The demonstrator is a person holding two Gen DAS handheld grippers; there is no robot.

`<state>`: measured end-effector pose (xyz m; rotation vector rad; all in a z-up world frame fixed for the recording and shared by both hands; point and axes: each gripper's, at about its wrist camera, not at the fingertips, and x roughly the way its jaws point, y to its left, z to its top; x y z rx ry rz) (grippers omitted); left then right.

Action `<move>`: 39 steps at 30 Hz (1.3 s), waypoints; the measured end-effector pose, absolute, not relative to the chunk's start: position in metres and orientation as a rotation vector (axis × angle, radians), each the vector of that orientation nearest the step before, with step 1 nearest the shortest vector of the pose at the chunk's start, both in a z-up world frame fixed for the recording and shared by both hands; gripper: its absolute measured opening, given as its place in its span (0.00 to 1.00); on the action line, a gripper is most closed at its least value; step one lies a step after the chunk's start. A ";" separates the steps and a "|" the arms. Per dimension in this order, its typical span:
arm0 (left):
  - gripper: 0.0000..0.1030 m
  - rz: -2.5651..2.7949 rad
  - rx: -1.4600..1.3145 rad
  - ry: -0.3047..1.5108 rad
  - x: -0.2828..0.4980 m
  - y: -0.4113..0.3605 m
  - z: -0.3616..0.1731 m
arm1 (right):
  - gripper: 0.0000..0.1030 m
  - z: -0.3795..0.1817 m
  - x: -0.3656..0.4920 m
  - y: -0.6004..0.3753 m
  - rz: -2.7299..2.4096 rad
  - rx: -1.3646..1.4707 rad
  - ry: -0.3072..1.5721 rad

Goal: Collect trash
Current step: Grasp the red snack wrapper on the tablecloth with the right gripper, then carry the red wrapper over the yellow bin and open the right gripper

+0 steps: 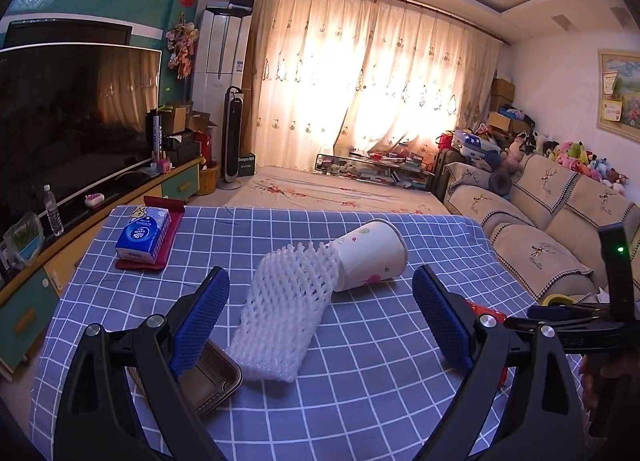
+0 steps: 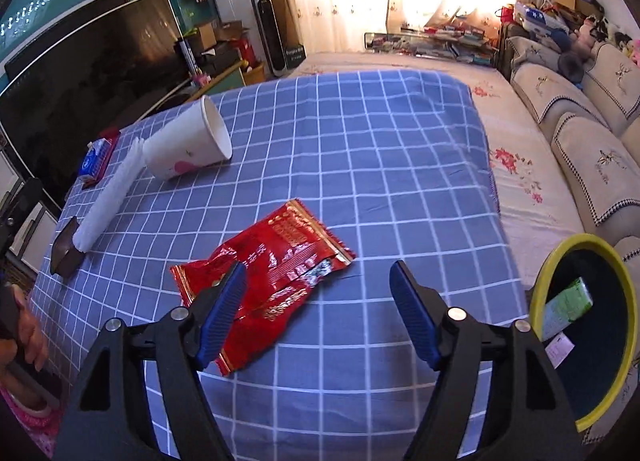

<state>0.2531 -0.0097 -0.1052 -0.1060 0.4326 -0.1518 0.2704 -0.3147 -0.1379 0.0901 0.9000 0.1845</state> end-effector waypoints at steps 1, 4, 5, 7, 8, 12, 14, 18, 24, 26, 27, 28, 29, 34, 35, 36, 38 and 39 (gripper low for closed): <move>0.89 -0.154 -0.111 0.435 0.253 -0.009 -0.106 | 0.68 -0.141 0.272 -0.311 0.187 0.094 0.913; 0.89 -0.167 -0.125 0.443 0.253 -0.011 -0.106 | 0.68 -0.147 0.275 -0.308 0.194 0.123 0.940; 0.89 -0.168 -0.127 0.443 0.253 -0.011 -0.107 | 0.68 -0.148 0.276 -0.307 0.198 0.131 0.949; 0.89 -0.170 -0.127 0.443 0.253 -0.011 -0.107 | 0.69 -0.152 0.282 -0.301 0.212 0.151 0.972; 0.89 -0.168 -0.126 0.443 0.253 -0.011 -0.108 | 0.73 -0.154 0.284 -0.297 0.213 0.151 0.980; 0.89 -0.167 -0.130 0.444 0.254 -0.010 -0.109 | 0.76 -0.154 0.294 -0.282 0.213 0.137 0.978; 0.89 -0.167 -0.132 0.445 0.254 -0.008 -0.109 | 0.76 -0.153 0.302 -0.274 0.213 0.127 0.981; 0.89 -0.157 -0.129 0.450 0.255 -0.008 -0.110 | 0.76 -0.150 0.318 -0.256 0.203 0.074 0.983; 0.89 -0.150 -0.133 0.464 0.258 -0.006 -0.114 | 0.47 -0.149 0.330 -0.241 0.195 0.005 0.984; 0.89 -0.147 -0.134 0.468 0.259 -0.005 -0.115 | 0.26 -0.149 0.330 -0.241 0.203 0.002 0.982; 0.89 -0.146 -0.135 0.468 0.259 -0.004 -0.116 | 0.20 -0.148 0.328 -0.242 0.208 0.003 0.976; 0.89 -0.147 -0.136 0.468 0.259 -0.004 -0.116 | 0.08 -0.147 0.327 -0.243 0.212 0.003 0.970; 0.89 -0.146 -0.136 0.468 0.259 -0.004 -0.116 | 0.07 -0.145 0.325 -0.244 0.213 0.005 0.958; 0.89 -0.143 -0.134 0.467 0.259 -0.003 -0.116 | 0.01 -0.132 0.313 -0.253 0.222 0.020 0.906; 0.89 -0.142 -0.134 0.466 0.259 -0.003 -0.116 | 0.01 -0.129 0.309 -0.256 0.219 0.019 0.896; 0.89 -0.141 -0.133 0.465 0.259 -0.003 -0.116 | 0.01 -0.126 0.304 -0.259 0.216 0.019 0.885; 0.89 -0.141 -0.133 0.467 0.259 -0.003 -0.116 | 0.01 -0.122 0.296 -0.267 0.211 0.028 0.871; 0.89 -0.141 -0.132 0.467 0.259 -0.003 -0.117 | 0.01 -0.119 0.291 -0.273 0.203 0.035 0.862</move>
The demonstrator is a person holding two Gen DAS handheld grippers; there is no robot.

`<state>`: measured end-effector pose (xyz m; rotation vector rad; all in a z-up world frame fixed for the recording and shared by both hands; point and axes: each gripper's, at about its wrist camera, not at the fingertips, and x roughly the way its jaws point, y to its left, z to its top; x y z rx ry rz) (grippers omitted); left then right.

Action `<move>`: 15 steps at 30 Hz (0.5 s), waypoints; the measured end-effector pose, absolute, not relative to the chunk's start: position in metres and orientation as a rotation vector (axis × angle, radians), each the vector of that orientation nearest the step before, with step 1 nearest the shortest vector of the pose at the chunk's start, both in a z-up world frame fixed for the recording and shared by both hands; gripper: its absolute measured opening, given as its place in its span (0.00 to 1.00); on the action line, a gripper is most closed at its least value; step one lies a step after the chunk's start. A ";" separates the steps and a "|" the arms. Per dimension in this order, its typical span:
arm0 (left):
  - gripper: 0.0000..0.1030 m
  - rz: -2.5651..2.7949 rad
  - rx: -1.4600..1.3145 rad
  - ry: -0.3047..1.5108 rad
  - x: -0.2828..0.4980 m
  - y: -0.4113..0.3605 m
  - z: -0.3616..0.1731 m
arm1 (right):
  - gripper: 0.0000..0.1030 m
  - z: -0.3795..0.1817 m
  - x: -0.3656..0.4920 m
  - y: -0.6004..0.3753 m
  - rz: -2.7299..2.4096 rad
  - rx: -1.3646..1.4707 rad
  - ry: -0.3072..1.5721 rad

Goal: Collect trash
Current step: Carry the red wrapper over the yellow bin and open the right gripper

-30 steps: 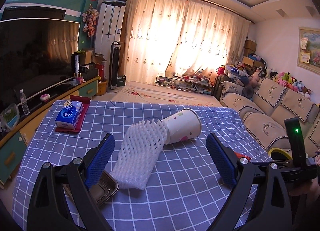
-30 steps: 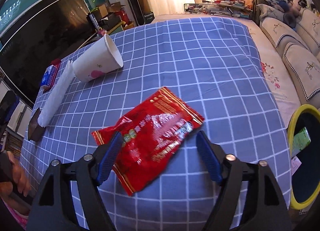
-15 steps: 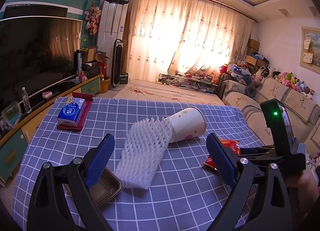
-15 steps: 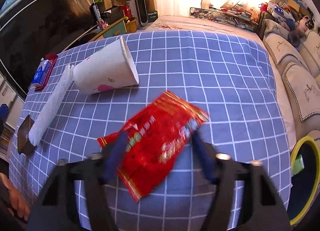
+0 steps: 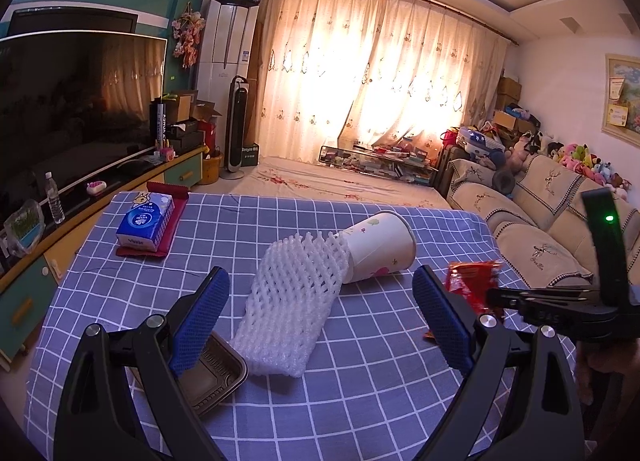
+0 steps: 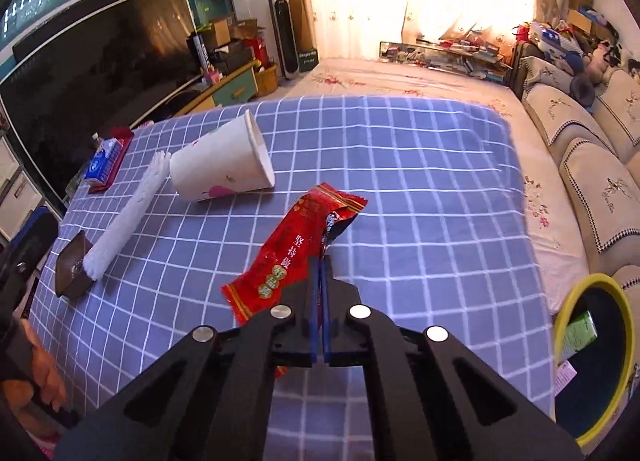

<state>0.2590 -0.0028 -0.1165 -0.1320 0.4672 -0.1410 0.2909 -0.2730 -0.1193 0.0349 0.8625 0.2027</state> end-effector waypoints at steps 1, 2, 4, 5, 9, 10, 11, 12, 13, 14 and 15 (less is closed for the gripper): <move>0.89 -0.140 -0.130 0.468 0.259 -0.003 -0.117 | 0.01 -0.117 0.288 -0.276 0.193 0.036 0.855; 0.89 -0.140 -0.128 0.468 0.259 -0.003 -0.117 | 0.01 -0.115 0.283 -0.282 0.178 0.036 0.845; 0.89 -0.139 -0.124 0.463 0.259 -0.003 -0.116 | 0.01 -0.110 0.274 -0.294 0.156 0.048 0.827; 0.89 -0.137 -0.123 0.461 0.258 -0.003 -0.117 | 0.01 -0.108 0.269 -0.303 0.143 0.056 0.819; 0.89 -0.132 -0.124 0.456 0.257 -0.003 -0.117 | 0.01 -0.098 0.249 -0.338 0.061 0.069 0.779; 0.89 -0.132 -0.124 0.455 0.257 -0.003 -0.117 | 0.01 -0.094 0.243 -0.350 0.038 0.082 0.769; 0.89 -0.132 -0.125 0.454 0.257 -0.002 -0.117 | 0.01 -0.093 0.239 -0.359 0.022 0.088 0.762; 0.89 -0.131 -0.124 0.453 0.257 -0.002 -0.117 | 0.01 -0.089 0.234 -0.372 -0.009 0.097 0.751; 0.89 -0.130 -0.122 0.452 0.257 -0.002 -0.118 | 0.01 -0.087 0.229 -0.381 -0.032 0.102 0.741; 0.89 -0.129 -0.121 0.452 0.257 -0.002 -0.118 | 0.01 -0.084 0.224 -0.393 -0.060 0.110 0.729; 0.89 -0.129 -0.120 0.453 0.257 -0.003 -0.118 | 0.01 -0.080 0.220 -0.405 -0.085 0.120 0.719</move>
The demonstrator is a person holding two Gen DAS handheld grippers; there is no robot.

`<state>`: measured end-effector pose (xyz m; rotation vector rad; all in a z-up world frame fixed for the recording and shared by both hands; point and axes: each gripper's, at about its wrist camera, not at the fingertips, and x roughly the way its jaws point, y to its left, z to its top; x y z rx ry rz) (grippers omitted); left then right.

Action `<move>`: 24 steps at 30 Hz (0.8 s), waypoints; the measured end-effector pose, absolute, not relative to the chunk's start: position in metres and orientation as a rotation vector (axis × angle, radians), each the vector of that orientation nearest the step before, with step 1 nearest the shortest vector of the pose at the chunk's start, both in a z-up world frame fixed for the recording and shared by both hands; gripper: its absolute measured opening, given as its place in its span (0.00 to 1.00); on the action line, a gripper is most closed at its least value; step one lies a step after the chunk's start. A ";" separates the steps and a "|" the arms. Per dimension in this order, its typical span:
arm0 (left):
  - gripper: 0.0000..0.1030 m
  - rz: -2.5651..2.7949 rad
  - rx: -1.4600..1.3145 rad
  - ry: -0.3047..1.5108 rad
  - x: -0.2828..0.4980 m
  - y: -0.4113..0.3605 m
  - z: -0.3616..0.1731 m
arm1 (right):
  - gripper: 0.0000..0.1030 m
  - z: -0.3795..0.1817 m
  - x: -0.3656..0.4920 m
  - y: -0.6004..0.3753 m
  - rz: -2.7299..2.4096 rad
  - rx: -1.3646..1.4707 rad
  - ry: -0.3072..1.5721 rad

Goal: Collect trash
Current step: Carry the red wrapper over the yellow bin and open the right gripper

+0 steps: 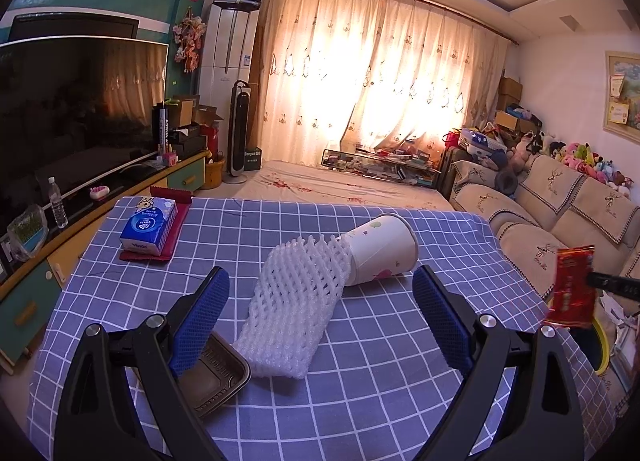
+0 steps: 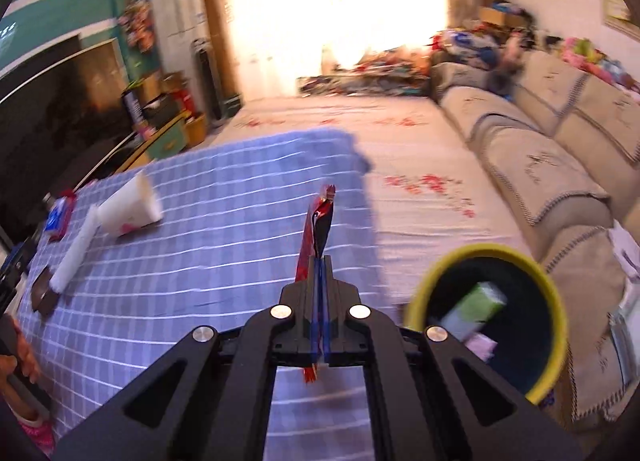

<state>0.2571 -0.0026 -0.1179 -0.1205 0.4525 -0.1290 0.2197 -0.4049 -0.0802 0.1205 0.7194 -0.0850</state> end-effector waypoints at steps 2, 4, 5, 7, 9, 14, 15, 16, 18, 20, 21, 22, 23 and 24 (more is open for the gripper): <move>0.89 -0.131 -0.122 0.453 0.257 -0.003 -0.118 | 0.01 -0.077 0.213 -0.425 -0.131 0.134 0.707; 0.89 -0.131 -0.122 0.450 0.257 -0.003 -0.117 | 0.01 -0.076 0.207 -0.446 -0.179 0.147 0.701; 0.89 -0.131 -0.123 0.446 0.256 -0.003 -0.117 | 0.01 -0.077 0.204 -0.457 -0.205 0.154 0.702; 0.89 -0.132 -0.122 0.441 0.255 -0.003 -0.116 | 0.01 -0.081 0.201 -0.474 -0.249 0.167 0.710; 0.89 -0.130 -0.115 0.433 0.254 -0.004 -0.115 | 0.01 -0.086 0.199 -0.488 -0.281 0.177 0.719; 0.89 -0.133 -0.099 0.427 0.251 -0.008 -0.114 | 0.01 -0.106 0.199 -0.522 -0.349 0.208 0.759; 0.89 -0.132 -0.095 0.426 0.250 -0.009 -0.114 | 0.01 -0.111 0.200 -0.528 -0.355 0.219 0.773; 0.89 -0.131 -0.093 0.426 0.250 -0.010 -0.114 | 0.01 -0.116 0.202 -0.531 -0.358 0.225 0.784; 0.89 -0.134 -0.097 0.426 0.250 -0.009 -0.114 | 0.01 -0.123 0.204 -0.534 -0.360 0.232 0.800; 0.89 -0.134 -0.096 0.424 0.249 -0.009 -0.113 | 0.01 -0.132 0.206 -0.539 -0.367 0.235 0.820; 0.89 -0.133 -0.095 0.423 0.249 -0.009 -0.113 | 0.01 -0.136 0.207 -0.540 -0.368 0.240 0.827; 0.89 -0.133 -0.096 0.423 0.248 -0.009 -0.113 | 0.01 -0.141 0.209 -0.541 -0.367 0.245 0.837; 0.89 -0.134 -0.096 0.425 0.249 -0.009 -0.113 | 0.01 -0.145 0.210 -0.541 -0.368 0.243 0.848; 0.89 -0.134 -0.097 0.427 0.249 -0.009 -0.113 | 0.02 -0.148 0.211 -0.542 -0.371 0.238 0.860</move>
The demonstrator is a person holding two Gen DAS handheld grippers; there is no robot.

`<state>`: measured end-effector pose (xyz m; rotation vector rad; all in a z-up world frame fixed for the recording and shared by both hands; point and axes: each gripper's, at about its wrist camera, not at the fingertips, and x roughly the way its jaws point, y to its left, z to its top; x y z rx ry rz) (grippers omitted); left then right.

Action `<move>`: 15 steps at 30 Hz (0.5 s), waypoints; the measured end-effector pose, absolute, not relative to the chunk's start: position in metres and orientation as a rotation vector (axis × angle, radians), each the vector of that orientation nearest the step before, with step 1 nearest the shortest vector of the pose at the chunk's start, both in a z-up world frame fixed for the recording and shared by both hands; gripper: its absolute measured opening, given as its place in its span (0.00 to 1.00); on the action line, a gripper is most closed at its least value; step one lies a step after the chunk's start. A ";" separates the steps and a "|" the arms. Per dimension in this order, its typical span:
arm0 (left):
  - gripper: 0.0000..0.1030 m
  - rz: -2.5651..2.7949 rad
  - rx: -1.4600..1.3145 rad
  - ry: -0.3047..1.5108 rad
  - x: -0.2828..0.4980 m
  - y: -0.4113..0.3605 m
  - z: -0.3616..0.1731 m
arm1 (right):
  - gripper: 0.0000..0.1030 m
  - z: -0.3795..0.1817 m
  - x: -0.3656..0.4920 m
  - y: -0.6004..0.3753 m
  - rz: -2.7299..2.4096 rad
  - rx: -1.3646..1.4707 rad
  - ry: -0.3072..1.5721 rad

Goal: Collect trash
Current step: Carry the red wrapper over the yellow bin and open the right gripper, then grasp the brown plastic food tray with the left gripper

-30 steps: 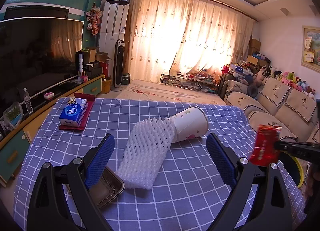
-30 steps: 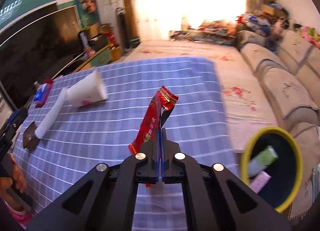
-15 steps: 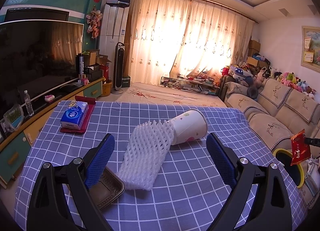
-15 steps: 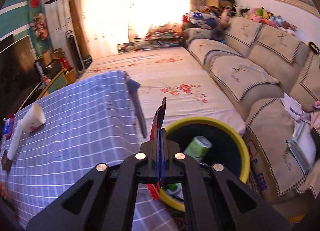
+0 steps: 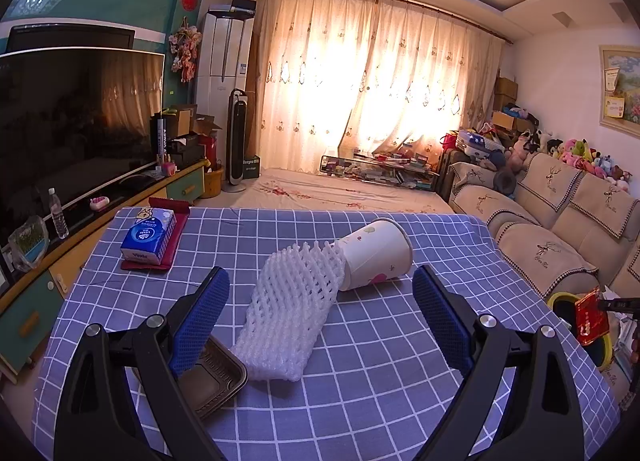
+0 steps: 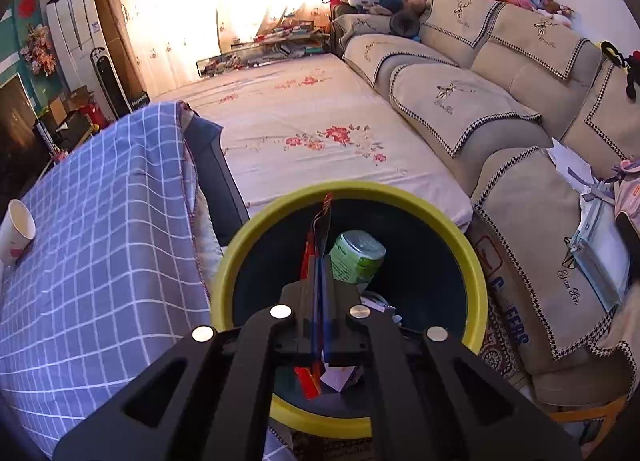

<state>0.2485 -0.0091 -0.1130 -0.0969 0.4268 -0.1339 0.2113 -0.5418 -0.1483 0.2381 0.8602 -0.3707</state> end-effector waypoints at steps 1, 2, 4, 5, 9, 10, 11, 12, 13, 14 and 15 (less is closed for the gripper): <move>0.89 -0.133 -0.097 0.427 0.248 -0.009 -0.113 | 0.10 -0.152 0.212 -0.543 -0.383 0.237 0.865; 0.89 -0.132 -0.097 0.426 0.248 -0.009 -0.113 | 0.24 -0.154 0.212 -0.545 -0.396 0.236 0.863; 0.89 -0.129 -0.099 0.422 0.248 -0.008 -0.112 | 0.31 -0.155 0.212 -0.545 -0.418 0.229 0.857; 0.89 -0.129 -0.101 0.422 0.248 -0.007 -0.112 | 0.31 -0.153 0.212 -0.545 -0.426 0.224 0.850; 0.89 -0.123 -0.104 0.420 0.248 -0.006 -0.111 | 0.37 -0.136 0.210 -0.537 -0.402 0.248 0.776; 0.89 -0.122 -0.103 0.419 0.248 -0.006 -0.111 | 0.40 -0.128 0.210 -0.531 -0.380 0.254 0.742; 0.89 -0.118 -0.102 0.414 0.248 -0.005 -0.110 | 0.44 -0.119 0.211 -0.522 -0.352 0.258 0.704; 0.89 -0.115 -0.102 0.410 0.247 -0.005 -0.109 | 0.47 -0.110 0.213 -0.513 -0.319 0.259 0.664; 0.89 -0.111 -0.103 0.405 0.246 -0.004 -0.109 | 0.52 -0.102 0.214 -0.503 -0.284 0.259 0.629; 0.90 -0.105 -0.105 0.399 0.246 -0.003 -0.107 | 0.56 -0.093 0.218 -0.490 -0.239 0.257 0.589; 0.90 -0.100 -0.107 0.395 0.245 -0.002 -0.106 | 0.58 -0.086 0.222 -0.475 -0.195 0.252 0.553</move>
